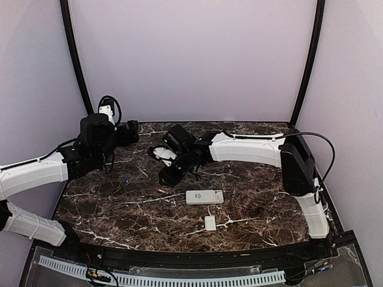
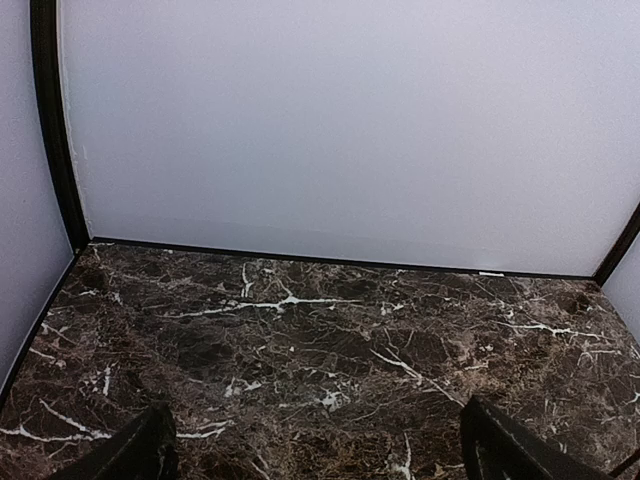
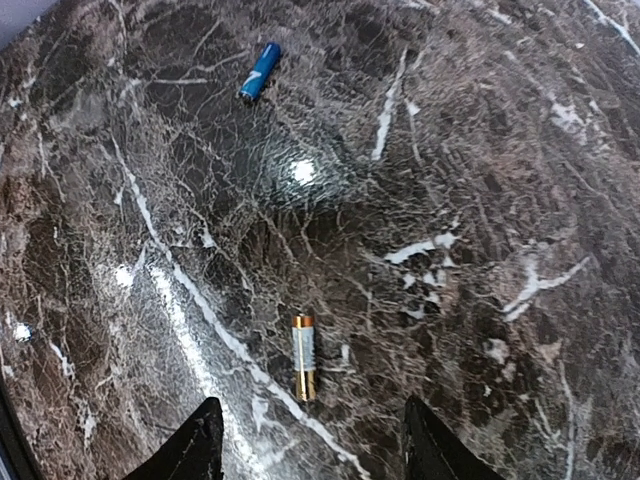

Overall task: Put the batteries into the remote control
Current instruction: Place the remote control without the battery cover at the center of the board, then pick up the battery at the center of the board, then hold the remote control without batteries at the center of the board, then place the battery in the battery compartment.

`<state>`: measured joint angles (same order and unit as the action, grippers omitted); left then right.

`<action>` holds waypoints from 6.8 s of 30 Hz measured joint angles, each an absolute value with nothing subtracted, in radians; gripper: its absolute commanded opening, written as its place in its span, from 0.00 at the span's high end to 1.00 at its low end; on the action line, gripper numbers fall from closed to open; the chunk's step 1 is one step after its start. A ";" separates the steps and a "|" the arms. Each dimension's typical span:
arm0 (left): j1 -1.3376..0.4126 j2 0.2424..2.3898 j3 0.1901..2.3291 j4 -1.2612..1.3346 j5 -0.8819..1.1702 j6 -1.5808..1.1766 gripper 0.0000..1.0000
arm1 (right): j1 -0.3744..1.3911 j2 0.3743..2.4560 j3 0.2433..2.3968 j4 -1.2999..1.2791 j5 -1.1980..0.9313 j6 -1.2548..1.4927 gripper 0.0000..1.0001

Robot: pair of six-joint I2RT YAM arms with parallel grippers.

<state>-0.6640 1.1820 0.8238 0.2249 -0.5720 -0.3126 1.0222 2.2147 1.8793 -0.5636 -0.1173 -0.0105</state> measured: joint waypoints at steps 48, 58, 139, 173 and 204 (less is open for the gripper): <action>-0.624 0.900 0.686 -0.092 -0.459 -0.430 0.03 | 1.123 2.586 2.378 -0.950 0.097 -0.065 0.57; -0.624 0.900 0.682 -0.075 -0.453 -0.430 0.03 | 1.097 2.599 2.378 -0.942 0.056 -0.020 0.77; -0.813 1.615 0.988 -0.051 0.477 0.216 0.01 | 0.696 1.370 1.014 -0.353 -0.294 0.313 1.00; -0.873 1.945 1.127 -0.083 0.328 0.397 0.48 | 0.773 1.607 0.944 -0.250 -0.179 0.456 1.00; -0.890 1.929 1.089 -0.032 0.295 0.348 0.55 | 0.806 1.712 0.811 0.073 -0.080 0.392 0.95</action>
<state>-0.8898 1.9289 1.0893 -0.0319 0.2947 0.3477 0.8059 1.7119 0.8108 0.0727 -0.0799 0.3923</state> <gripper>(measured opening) 0.566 0.049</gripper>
